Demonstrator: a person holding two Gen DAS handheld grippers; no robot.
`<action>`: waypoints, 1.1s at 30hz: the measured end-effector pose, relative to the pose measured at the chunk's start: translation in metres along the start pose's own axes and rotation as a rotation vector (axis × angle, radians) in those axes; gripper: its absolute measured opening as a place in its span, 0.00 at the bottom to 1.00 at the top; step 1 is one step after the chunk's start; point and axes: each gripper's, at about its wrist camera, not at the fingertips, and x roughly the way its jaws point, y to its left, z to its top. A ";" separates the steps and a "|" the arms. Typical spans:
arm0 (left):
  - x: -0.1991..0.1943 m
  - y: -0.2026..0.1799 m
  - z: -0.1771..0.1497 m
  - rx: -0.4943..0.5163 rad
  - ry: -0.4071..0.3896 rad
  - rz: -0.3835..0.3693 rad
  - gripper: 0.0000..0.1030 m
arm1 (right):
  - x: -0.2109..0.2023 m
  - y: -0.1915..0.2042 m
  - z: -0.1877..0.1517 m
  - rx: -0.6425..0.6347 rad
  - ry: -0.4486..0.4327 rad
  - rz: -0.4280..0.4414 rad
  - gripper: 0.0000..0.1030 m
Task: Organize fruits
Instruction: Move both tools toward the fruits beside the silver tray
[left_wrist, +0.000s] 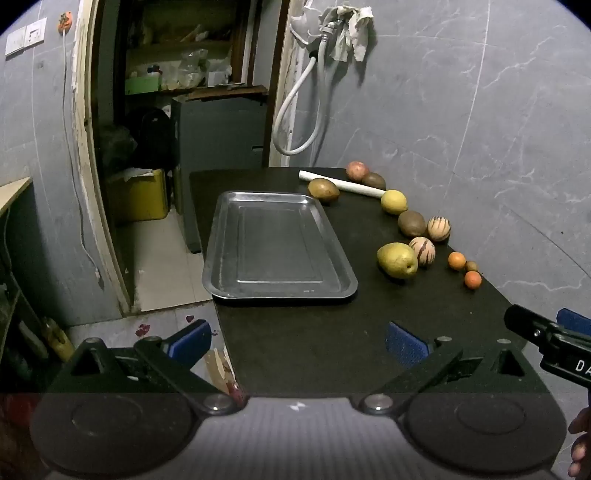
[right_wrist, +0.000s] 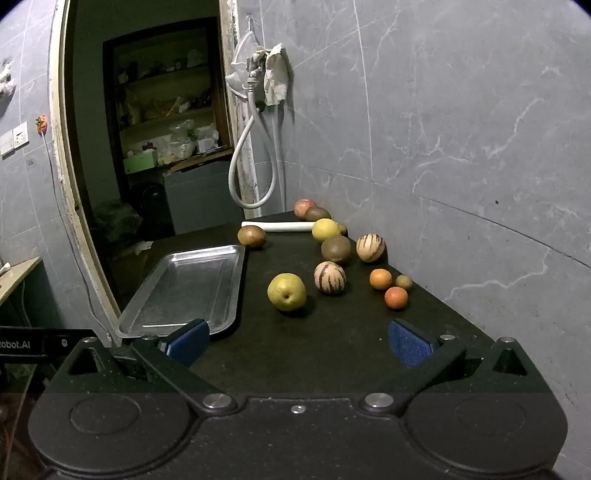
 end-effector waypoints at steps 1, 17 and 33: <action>0.000 0.000 0.000 0.000 0.001 0.001 0.99 | 0.000 0.000 0.000 0.002 0.000 0.001 1.00; 0.002 -0.002 -0.002 -0.002 0.024 -0.009 0.99 | 0.001 -0.002 -0.001 0.006 0.000 0.004 1.00; 0.006 -0.002 -0.002 -0.013 0.039 -0.010 0.99 | 0.002 -0.003 0.000 0.007 0.002 0.004 1.00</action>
